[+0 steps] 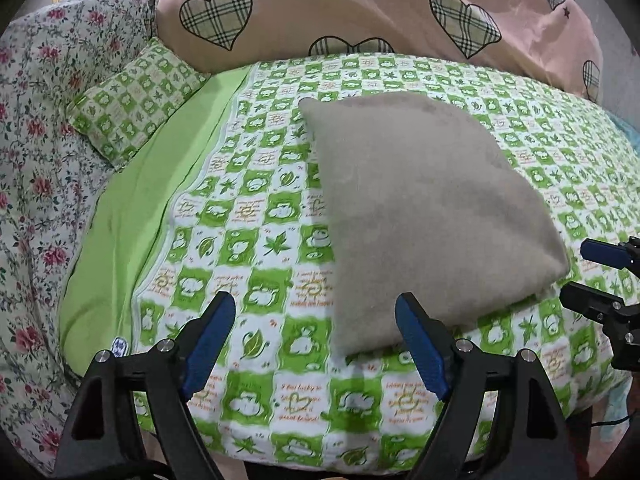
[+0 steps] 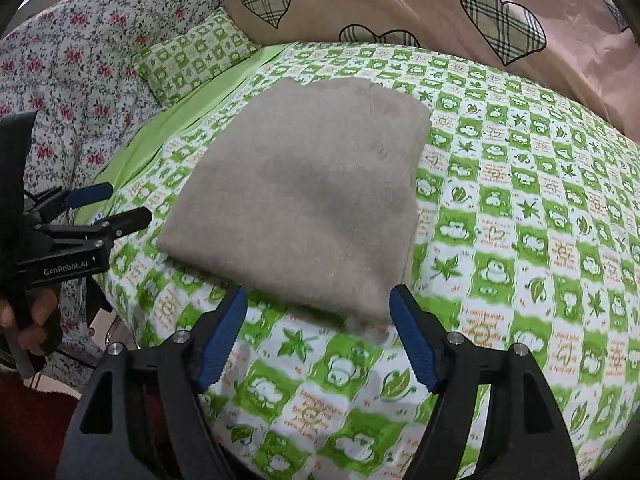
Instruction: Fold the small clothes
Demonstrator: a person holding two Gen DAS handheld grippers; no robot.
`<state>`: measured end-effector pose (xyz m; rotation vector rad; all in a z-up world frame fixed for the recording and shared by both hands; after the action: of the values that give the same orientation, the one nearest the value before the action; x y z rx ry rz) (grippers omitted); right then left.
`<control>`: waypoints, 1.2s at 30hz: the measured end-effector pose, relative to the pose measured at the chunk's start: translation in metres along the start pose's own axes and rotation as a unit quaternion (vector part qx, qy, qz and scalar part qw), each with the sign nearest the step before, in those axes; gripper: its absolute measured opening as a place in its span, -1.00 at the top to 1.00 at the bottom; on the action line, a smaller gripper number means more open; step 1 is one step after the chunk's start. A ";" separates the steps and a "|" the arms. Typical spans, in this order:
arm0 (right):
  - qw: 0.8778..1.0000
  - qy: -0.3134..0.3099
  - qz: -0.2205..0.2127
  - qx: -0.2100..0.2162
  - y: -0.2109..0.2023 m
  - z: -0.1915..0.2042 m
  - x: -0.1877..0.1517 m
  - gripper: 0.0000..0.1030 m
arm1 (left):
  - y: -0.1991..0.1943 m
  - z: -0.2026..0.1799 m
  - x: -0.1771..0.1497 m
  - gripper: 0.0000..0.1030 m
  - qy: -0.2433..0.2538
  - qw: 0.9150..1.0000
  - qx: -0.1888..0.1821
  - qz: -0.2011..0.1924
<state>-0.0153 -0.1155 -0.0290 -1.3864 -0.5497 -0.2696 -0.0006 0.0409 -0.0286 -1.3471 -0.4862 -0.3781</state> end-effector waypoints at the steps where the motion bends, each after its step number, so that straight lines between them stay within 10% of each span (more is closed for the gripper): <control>1: 1.000 0.003 -0.002 0.001 0.000 -0.002 0.003 -0.45 | 0.001 -0.001 0.002 -0.61 0.001 1.000 -0.002 0.001; 24: 0.998 0.047 -0.002 0.034 0.018 -0.024 0.042 -0.46 | 0.021 0.004 0.029 -0.62 -0.014 1.000 -0.003 0.010; 36: 0.984 0.158 -0.024 0.083 0.046 -0.086 0.088 -0.36 | 0.066 0.034 0.077 -0.62 -0.075 0.993 -0.085 0.033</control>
<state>0.0990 -0.1792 -0.0299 -1.1415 -0.3337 -0.4626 0.0955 0.0881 -0.0368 -1.5607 -0.5433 -0.2696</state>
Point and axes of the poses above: each gripper's, at about its wrist camera, not at the fingertips, and y roughly the way its jaws point, z to its left, x to its top, the point moved 5 cm from there along y, roughly the way its jaws point, and after that the axes turned 6 degrees about z, right-handed, at the moved point
